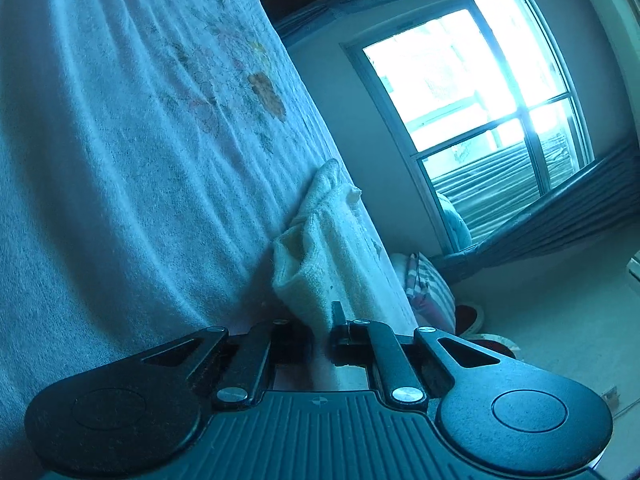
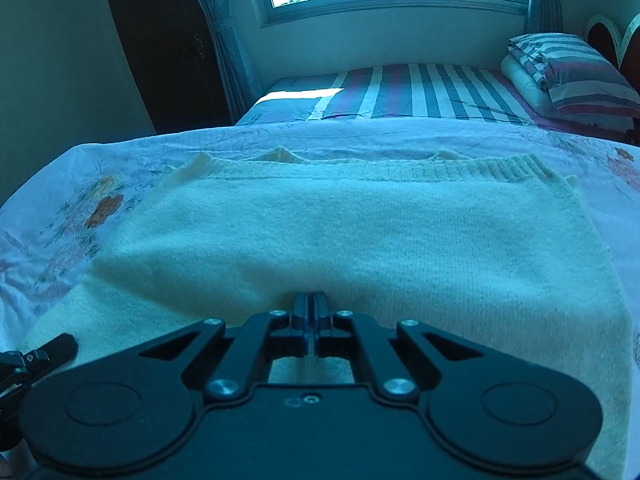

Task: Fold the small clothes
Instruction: 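Grasp one side edge of the folded sweater with the left gripper, then lift the side edge with the left gripper and fold it over the sweater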

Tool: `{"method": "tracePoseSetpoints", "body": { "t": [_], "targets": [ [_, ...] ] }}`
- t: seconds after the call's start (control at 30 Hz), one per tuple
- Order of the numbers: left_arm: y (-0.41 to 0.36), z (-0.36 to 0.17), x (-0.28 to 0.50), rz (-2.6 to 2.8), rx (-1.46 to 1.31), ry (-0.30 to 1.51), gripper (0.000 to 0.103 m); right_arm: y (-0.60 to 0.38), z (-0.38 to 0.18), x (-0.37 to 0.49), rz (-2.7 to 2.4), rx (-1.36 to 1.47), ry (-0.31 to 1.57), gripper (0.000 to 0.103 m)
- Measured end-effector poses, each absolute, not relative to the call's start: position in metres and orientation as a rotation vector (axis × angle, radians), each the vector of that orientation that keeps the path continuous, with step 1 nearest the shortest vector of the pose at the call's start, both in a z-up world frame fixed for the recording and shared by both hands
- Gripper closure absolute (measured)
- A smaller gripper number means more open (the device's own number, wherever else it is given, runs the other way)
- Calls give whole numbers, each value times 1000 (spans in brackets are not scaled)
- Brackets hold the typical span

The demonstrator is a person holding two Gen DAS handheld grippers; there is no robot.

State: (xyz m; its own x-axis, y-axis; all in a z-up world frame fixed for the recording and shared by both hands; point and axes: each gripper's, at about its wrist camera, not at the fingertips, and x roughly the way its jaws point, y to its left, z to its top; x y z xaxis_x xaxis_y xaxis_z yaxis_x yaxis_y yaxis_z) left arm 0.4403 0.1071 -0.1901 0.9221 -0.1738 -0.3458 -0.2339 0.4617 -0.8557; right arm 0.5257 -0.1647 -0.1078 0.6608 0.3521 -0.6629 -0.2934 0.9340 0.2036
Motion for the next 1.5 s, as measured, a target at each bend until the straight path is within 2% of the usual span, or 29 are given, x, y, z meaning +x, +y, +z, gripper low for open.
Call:
{"method": "tracePoseSetpoints", "body": {
  "t": [0.03, 0.07, 0.13, 0.4, 0.67, 0.77, 0.8, 0.87, 1.1, 1.43, 1.5],
  "targets": [
    [108, -192, 440, 39, -1108, 423, 96, -166, -104, 523, 363, 81, 761, 101],
    [108, -193, 438, 42, -1100, 428, 96, -168, -100, 518, 370, 91, 744, 96],
    [109, -195, 436, 50, -1083, 436, 95, -174, -92, 509, 379, 112, 706, 95],
    [104, -191, 443, 99, -1054, 462, 97, -183, -113, 523, 397, 152, 745, 99],
    [87, -134, 449, 7, -855, 426, 97, -178, -117, 525, 412, 94, 704, 102],
    [72, -109, 463, -42, -748, 455, 97, -190, -109, 528, 424, 168, 729, 102],
    [65, -100, 468, -60, -709, 462, 97, -201, -105, 524, 416, 212, 706, 96],
    [47, -87, 474, -102, -632, 474, 97, -223, -99, 517, 387, 264, 668, 91],
    [-34, -57, 493, -249, -430, 518, 97, -311, -90, 498, 278, 368, 602, 91],
    [-127, -83, 497, -448, -381, 645, 97, -420, -104, 469, 87, 521, 596, 90],
    [-143, -88, 493, -463, -357, 664, 97, -430, -109, 466, 88, 542, 610, 86]
  ]
}}
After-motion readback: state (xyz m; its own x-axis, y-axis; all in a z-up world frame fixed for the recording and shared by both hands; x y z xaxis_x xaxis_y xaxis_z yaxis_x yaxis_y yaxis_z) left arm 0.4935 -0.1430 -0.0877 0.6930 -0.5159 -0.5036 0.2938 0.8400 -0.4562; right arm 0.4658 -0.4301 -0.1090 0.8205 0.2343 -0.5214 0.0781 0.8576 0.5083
